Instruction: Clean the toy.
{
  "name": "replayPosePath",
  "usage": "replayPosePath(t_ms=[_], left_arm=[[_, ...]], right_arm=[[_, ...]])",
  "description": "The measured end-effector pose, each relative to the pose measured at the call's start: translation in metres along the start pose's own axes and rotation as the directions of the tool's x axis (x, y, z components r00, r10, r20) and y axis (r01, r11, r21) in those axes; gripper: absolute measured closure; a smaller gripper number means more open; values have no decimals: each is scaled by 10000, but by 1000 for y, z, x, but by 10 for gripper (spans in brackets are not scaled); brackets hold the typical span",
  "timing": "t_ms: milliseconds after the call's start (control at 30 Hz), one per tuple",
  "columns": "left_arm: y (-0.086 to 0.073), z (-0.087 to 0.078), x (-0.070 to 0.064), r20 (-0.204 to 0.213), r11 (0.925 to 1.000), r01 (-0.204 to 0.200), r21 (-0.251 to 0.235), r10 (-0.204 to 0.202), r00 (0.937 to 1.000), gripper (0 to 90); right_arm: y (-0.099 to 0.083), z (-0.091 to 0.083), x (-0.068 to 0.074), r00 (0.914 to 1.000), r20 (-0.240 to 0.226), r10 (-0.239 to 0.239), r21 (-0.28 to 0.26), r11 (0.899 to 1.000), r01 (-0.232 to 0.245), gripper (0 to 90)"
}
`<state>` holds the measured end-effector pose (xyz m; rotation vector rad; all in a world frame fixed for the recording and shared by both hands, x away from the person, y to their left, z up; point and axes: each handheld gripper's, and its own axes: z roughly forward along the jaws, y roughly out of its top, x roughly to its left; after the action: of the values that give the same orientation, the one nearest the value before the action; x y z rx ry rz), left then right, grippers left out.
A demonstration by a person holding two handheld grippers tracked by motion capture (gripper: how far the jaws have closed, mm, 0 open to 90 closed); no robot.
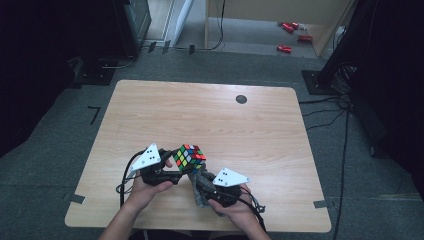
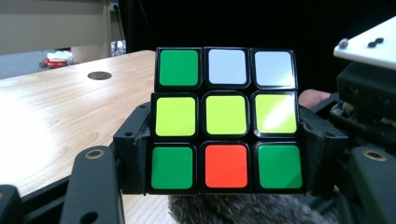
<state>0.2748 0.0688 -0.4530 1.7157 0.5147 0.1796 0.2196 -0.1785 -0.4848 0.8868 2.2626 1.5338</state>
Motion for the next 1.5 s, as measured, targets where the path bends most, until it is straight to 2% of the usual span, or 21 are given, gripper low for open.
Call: replayPosePath(t_ms=[67, 100, 167, 200, 300, 367, 467, 500, 567, 600, 633, 667, 733, 900, 967, 1033, 1167, 1267, 1333, 1433, 1500], left_arm=[[0, 0, 0, 5, 10000, -14, 8, 14, 10000, 342], [0, 0, 0, 26, 10000, -56, 56, 56, 10000, 342], [-1, 2, -1, 47, 9999, -69, 121, 69, 10000, 342], [0, 2, -1, 144, 10000, 54, 81, -55, 9999, 342], [1, 1, -1, 201, 9999, 117, 19, -117, 9997, 342], [2, -1, 1, 239, 9996, 286, -85, -284, 9993, 342], [2, -1, 2, 254, 9994, 337, -105, -334, 9991, 342], [1, -1, 2, 252, 9994, 337, -108, -334, 9991, 342], [1, -1, 2, 245, 9993, 352, -104, -349, 9991, 342], [0, 0, 2, 265, 9996, 300, -4, -299, 9992, 342], [0, 0, 2, 265, 9996, 300, -4, -299, 9992, 342], [-1, 1, 2, 288, 9996, 291, 60, -292, 9992, 342], [-1, 2, 2, 322, 9994, 346, 52, -347, 9989, 342], [0, 1, 3, 273, 9992, 407, 51, -409, 9988, 342], [0, 0, 4, 254, 9991, 434, 27, -435, 9987, 342], [0, -1, 5, 247, 9990, 455, 19, -455, 9987, 342], [-1, 0, 4, 262, 9990, 441, 29, -442, 9987, 342], [-2, 2, 3, 282, 9991, 417, 122, -421, 9987, 342], [-2, 2, 3, 275, 9989, 440, 147, -444, 9986, 342], [-2, 1, 5, 197, 9987, 497, 105, -499, 9986, 342], [-1, -1, 6, 176, 9985, 540, 26, -540, 9984, 341]], right_arm=[[1, -3, -3, 9999, 88, 74, -146, 9999, -72, 698], [4, -11, -10, 9991, 301, 298, -576, 9979, -281, 700], [5, -14, -13, 9984, 376, 418, -763, 9963, -388, 700], [5, -16, -14, 9984, 474, 306, -870, 9959, -263, 699], [3, -12, -11, 9993, 373, -4, -809, 9967, 34, 698], [0, -3, -2, 9992, 153, -383, -423, 9983, 389, 697], [-1, 0, 3, 9980, 23, -625, -243, 9977, 626, 696], [1, -1, 2, 9971, 139, -746, -228, 9969, 749, 695], [2, -3, 0, 9974, 201, -696, -310, 9971, 702, 694], [4, -9, -6, 9983, 414, -416, -601, 9972, 440, 694], [4, -9, -6, 9983, 414, -416, -601, 9972, 440, 694], [6, -15, -13, 9985, 544, -72, -966, 9952, 124, 694], [7, -17, -15, 9977, 677, 48, -1118, 9937, 29, 693], [3, -10, -9, 9988, 466, -156, -831, 9964, 194, 690], [1, -3, -1, 9983, 279, -516, -460, 9975, 528, 687], [1, -2, 0, 9972, 344, -659, -423, 9968, 674, 686], [5, -10, -8, 9975, 553, -446, -753, 9960, 487, 686], [7, -18, -16, 9975, 710, 0, -1189, 9929, 85, 687], [6, -17, -16, 9976, 693, 1, -1160, 9932, 80, 686], [1, -6, -6, 9991, 342, -243, -679, 9973, 266, 682], [0, -4, -4, 9991, 277, -309, -606, 9976, 326, 680]])
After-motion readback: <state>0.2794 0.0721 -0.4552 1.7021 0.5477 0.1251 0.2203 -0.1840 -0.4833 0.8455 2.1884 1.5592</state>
